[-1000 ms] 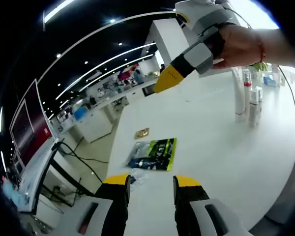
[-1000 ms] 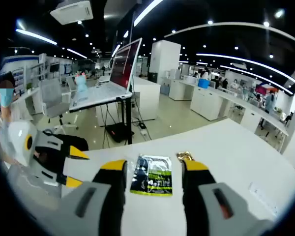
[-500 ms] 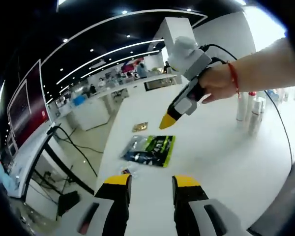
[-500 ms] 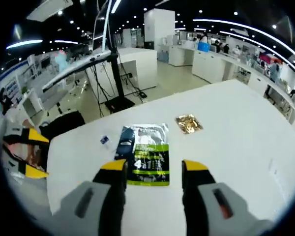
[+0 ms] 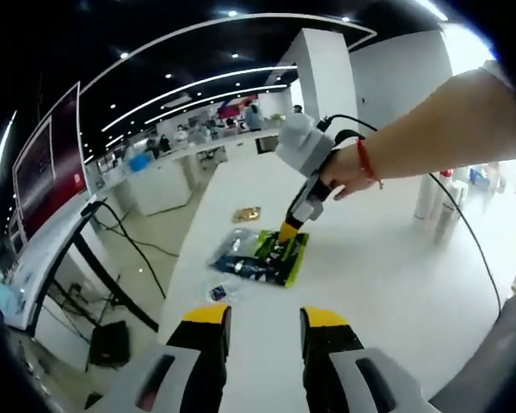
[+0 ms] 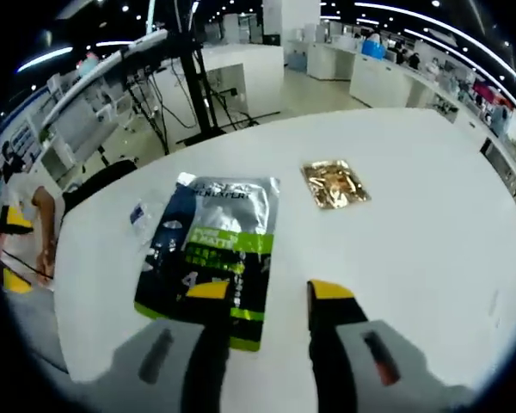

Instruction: Arrange the skincare products in the storage area until every visible bottle or jar stands upright without overlapping.

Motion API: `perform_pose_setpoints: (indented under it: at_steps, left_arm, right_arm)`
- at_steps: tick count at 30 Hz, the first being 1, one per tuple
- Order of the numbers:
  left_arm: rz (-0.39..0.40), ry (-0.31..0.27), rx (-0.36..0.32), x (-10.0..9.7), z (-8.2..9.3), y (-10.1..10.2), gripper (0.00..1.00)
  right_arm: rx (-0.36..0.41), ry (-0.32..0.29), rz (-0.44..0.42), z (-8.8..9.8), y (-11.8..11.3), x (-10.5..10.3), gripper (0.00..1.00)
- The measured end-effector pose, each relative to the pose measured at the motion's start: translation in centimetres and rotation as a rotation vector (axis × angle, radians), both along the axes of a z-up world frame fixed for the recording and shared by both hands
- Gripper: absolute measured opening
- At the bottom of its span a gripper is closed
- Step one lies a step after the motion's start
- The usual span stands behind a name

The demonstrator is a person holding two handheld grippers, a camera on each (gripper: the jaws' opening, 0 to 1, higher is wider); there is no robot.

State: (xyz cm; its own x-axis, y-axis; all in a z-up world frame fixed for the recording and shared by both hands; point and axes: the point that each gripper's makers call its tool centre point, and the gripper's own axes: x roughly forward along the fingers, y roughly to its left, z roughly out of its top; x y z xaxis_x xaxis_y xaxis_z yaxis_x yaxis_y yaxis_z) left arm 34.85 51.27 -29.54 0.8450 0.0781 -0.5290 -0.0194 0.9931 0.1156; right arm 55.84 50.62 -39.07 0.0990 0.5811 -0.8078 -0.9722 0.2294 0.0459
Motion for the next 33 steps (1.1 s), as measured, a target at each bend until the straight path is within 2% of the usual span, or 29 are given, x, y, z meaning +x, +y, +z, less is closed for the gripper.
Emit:
perform_pose_setpoints:
  at_steps: [2, 3, 4, 7, 8, 11, 12, 15, 16, 17, 19, 20, 21, 22, 23, 25, 27, 28, 33]
  left_arm:
    - [0.001, -0.004, -0.03, 0.0, 0.0, -0.1, 0.33]
    - [0.006, -0.011, -0.06, 0.0, 0.1, -0.2, 0.33]
    - [0.005, -0.012, -0.076, 0.1, 0.2, -0.3, 0.33]
    - [0.028, -0.011, -0.198, 0.3, 0.0, -0.4, 0.32]
    - [0.039, -0.014, -0.259, 0.6, 0.1, -0.3, 0.32]
    - [0.045, 0.015, -0.404, 1.6, -0.4, -0.3, 0.31]
    - [0.066, 0.039, -0.457, 2.5, -0.9, 0.3, 0.3]
    - [0.114, 0.035, -0.586, 5.3, -2.0, 2.0, 0.27]
    - [0.146, 0.054, -0.641, 6.2, -2.8, 2.0, 0.27]
    - [0.158, 0.059, -0.658, 6.5, -3.2, 2.0, 0.27]
    - [0.204, 0.075, -0.734, 7.6, -4.5, 2.0, 0.26]
    - [0.276, 0.104, -0.806, 8.1, -5.5, 0.9, 0.25]
    - [0.299, 0.1, -0.806, 8.7, -6.1, 1.5, 0.25]
    - [0.305, 0.101, -0.777, 9.2, -6.6, 1.6, 0.24]
    - [0.317, 0.116, -0.712, 9.4, -7.3, 1.8, 0.24]
    - [0.348, 0.133, -0.659, 9.4, -8.2, 2.1, 0.24]
    - [0.378, 0.161, -0.677, 9.4, -9.1, 1.5, 0.22]
    - [0.416, 0.132, -0.705, 9.5, -9.0, 0.9, 0.17]
    - [0.413, 0.135, -0.715, 9.9, -9.8, 0.7, 0.07]
  right_arm:
    - [0.02, 0.028, 0.029, 0.0, 0.7, -0.6, 0.34]
    - [0.039, 0.007, 0.075, 0.0, 1.3, -0.7, 0.34]
    - [0.03, 0.02, 0.086, 0.0, 1.4, -1.1, 0.33]
    - [0.017, 0.014, 0.087, 0.2, 1.4, -0.8, 0.31]
    - [0.02, 0.017, 0.092, 0.2, 1.5, -0.9, 0.31]
    - [0.02, 0.007, 0.113, 0.0, 1.5, -1.2, 0.31]
    - [0.021, 0.006, 0.117, 0.0, 1.4, -1.2, 0.31]
    - [0.024, 0.011, 0.12, 0.1, 1.1, -1.6, 0.31]
    - [0.023, 0.01, 0.127, 0.1, 1.0, -1.8, 0.31]
    - [0.023, 0.01, 0.13, 0.1, 0.9, -1.9, 0.31]
    - [0.022, 0.012, 0.136, 0.2, 0.8, -2.1, 0.31]
    - [0.022, 0.013, 0.141, 0.3, 0.5, -2.4, 0.31]
    - [0.022, 0.015, 0.142, 0.3, 0.3, -2.5, 0.31]
    - [0.021, 0.016, 0.143, 0.3, 0.2, -2.6, 0.31]
    - [0.021, 0.017, 0.145, 0.4, 0.0, -2.8, 0.31]
    - [0.021, 0.019, 0.146, 0.5, -0.2, -3.1, 0.31]
    - [0.023, 0.019, 0.146, 0.5, -0.4, -3.3, 0.3]
    - [0.025, 0.019, 0.147, 0.5, -0.5, -3.4, 0.3]
    - [0.034, 0.043, 0.123, 0.6, -1.1, -3.4, 0.27]
